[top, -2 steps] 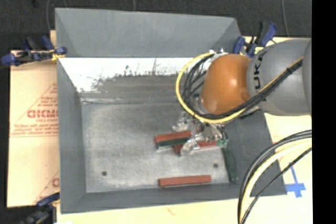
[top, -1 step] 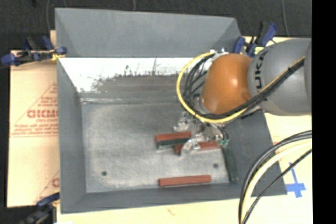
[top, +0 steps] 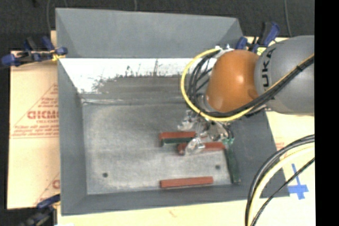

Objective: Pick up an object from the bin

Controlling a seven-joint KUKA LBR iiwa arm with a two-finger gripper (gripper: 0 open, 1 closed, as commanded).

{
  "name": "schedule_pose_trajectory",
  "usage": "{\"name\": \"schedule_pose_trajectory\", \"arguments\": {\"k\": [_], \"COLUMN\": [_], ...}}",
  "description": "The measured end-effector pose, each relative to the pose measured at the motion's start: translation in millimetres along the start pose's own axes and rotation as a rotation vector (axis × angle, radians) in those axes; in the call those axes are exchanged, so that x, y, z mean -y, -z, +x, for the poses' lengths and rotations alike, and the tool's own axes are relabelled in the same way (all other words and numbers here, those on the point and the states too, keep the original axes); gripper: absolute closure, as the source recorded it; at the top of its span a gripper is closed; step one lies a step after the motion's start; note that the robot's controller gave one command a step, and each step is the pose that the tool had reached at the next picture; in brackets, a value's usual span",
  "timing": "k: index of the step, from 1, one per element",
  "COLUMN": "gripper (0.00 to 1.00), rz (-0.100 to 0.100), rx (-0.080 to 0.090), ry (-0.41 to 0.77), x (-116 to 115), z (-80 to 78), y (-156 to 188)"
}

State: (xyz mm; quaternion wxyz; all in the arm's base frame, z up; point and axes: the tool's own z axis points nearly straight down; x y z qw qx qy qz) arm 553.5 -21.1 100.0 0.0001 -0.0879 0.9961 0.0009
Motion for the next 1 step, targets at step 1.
{"name": "schedule_pose_trajectory", "arguments": {"k": [1], "gripper": [1.0], "rz": [0.002], "rx": [0.006], "ry": [-0.001], "x": [0.7], "z": [-2.0], "y": [12.2]}}
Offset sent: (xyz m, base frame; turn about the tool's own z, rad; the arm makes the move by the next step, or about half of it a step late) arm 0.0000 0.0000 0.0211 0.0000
